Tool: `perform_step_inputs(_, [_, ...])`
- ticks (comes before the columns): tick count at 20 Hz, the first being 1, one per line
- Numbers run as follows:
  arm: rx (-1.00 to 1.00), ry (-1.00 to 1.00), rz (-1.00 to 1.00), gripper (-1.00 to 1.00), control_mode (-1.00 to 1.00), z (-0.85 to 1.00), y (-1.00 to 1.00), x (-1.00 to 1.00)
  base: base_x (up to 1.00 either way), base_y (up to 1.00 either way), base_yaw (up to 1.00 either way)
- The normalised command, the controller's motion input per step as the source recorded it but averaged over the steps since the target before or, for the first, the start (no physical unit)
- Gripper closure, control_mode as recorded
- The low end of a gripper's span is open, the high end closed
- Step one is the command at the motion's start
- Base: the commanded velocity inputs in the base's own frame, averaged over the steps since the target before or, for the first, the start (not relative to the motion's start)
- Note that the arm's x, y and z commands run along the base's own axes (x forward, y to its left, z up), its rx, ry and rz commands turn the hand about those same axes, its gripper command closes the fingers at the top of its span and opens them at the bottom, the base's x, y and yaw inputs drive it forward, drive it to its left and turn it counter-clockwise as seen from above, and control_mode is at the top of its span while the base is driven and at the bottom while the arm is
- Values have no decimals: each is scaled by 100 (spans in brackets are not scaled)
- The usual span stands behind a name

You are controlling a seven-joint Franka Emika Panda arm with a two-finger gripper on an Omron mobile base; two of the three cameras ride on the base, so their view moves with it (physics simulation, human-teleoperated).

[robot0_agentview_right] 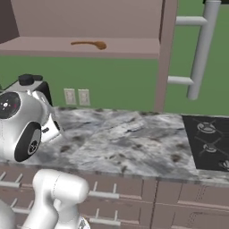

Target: Organize the utensils by type. Pick up the wooden spoons from the counter and place them in the open cabinet. Then pick up the metallic utensils from the counter and place them in the open drawer.

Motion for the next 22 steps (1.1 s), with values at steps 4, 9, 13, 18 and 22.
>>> perform_step_inputs(4, [0,0,0,-100,100,0,0,0,-49,-19,-23])
perform_step_inputs(9, [0,0,0,-100,100,0,0,0,-57,-21,-48])
perform_step_inputs(13, [0,0,0,-100,100,0,0,0,-36,-24,-61])
perform_step_inputs(18, [0,0,0,-100,100,0,0,0,-5,-56,-56])
perform_step_inputs(22, [0,0,0,-100,100,0,0,0,0,-87,-35])
